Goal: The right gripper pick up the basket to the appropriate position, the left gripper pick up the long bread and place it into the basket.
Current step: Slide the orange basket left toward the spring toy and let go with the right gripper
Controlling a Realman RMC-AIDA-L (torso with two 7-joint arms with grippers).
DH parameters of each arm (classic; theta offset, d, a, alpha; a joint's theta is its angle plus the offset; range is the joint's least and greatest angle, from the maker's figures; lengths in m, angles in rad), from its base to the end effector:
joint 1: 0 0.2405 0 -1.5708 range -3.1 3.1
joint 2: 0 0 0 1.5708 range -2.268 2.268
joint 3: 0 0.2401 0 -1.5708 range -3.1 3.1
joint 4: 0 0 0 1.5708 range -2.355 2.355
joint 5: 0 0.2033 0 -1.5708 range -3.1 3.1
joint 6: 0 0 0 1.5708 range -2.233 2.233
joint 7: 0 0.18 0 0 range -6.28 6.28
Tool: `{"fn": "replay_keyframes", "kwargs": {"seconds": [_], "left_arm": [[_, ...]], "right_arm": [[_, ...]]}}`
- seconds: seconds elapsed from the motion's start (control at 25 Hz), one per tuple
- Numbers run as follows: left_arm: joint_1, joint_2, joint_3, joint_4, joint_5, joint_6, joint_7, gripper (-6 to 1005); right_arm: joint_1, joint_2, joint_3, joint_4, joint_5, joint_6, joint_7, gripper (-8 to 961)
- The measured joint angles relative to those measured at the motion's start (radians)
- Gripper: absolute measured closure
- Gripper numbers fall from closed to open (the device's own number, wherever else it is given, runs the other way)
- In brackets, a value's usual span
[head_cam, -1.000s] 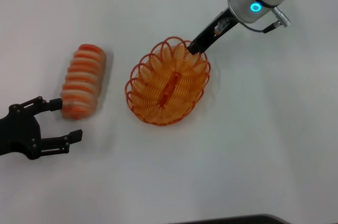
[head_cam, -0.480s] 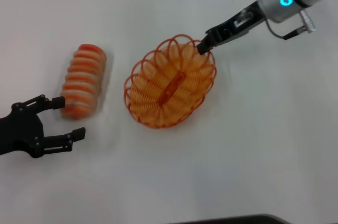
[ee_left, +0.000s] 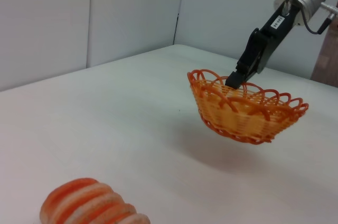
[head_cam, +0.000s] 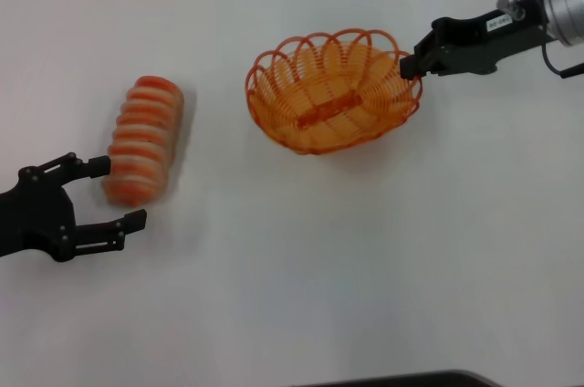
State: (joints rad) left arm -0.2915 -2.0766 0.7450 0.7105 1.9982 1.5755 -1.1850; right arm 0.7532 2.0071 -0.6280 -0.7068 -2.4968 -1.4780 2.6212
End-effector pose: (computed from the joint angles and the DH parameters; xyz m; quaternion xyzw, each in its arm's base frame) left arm -0.2954 0.2678 -0.0224 -0.9465 -0.2018 -0.1936 0.1613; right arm 0.2465 0.3780 -0.0034 -0.7359 0.6646 0.0742 0.1060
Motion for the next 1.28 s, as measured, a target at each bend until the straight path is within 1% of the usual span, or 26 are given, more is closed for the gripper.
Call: {"fn": "replay_keyframes", "kwargs": {"seconds": [0.08, 0.12, 0.32, 0.48, 0.64, 1.0, 1.28], "left_arm": [[0.000, -0.001, -0.002, 0.007, 0.000, 0.000, 0.005, 65], [-0.001, -0.001, -0.003, 0.010, 0.000, -0.001, 0.007, 65], [-0.006, -0.004, -0.007, 0.020, 0.001, -0.012, 0.009, 65], [-0.009, -0.006, -0.005, 0.020, 0.008, -0.024, 0.009, 65], [-0.011, -0.007, -0.004, 0.021, 0.009, -0.025, 0.009, 64], [-0.020, -0.007, 0.000, 0.021, 0.009, -0.028, 0.009, 64], [-0.019, -0.009, 0.001, 0.021, 0.013, -0.028, 0.009, 64]], "right_arm": [[-0.020, 0.000, 0.015, 0.002, 0.008, 0.003, 0.038, 902], [-0.032, 0.004, 0.021, 0.004, 0.012, 0.007, 0.063, 902], [-0.075, 0.038, 0.030, 0.002, 0.043, 0.041, 0.148, 904], [-0.082, 0.057, 0.023, 0.043, 0.049, 0.071, 0.181, 907], [-0.074, 0.063, 0.017, 0.087, 0.046, 0.089, 0.196, 904], [-0.080, 0.074, -0.040, 0.069, 0.044, 0.112, 0.245, 897], [-0.086, 0.074, -0.035, 0.064, 0.045, 0.127, 0.253, 891]]}}
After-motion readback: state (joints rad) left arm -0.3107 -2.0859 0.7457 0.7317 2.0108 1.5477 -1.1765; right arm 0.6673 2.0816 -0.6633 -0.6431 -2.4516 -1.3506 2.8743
